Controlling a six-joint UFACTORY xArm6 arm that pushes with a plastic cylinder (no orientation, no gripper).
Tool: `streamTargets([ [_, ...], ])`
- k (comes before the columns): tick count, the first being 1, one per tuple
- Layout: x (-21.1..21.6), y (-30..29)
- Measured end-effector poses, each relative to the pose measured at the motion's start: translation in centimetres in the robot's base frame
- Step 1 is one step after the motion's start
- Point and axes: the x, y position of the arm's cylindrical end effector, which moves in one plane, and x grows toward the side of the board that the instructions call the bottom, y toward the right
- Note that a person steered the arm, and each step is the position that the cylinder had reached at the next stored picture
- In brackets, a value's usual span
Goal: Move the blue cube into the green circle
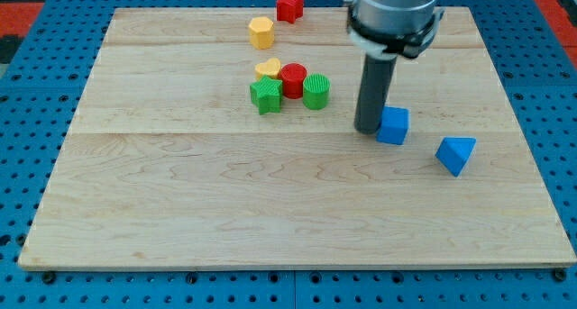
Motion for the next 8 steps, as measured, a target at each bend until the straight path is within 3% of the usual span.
streamTargets([
  [2, 4.3, -0.6],
  [3, 2.8, 4.2],
  [4, -2.2, 5.9],
  [5, -3.0, 9.1],
  [6, -6.0, 8.8],
  [7, -7.5, 0.9],
  [8, -7.2, -2.9],
])
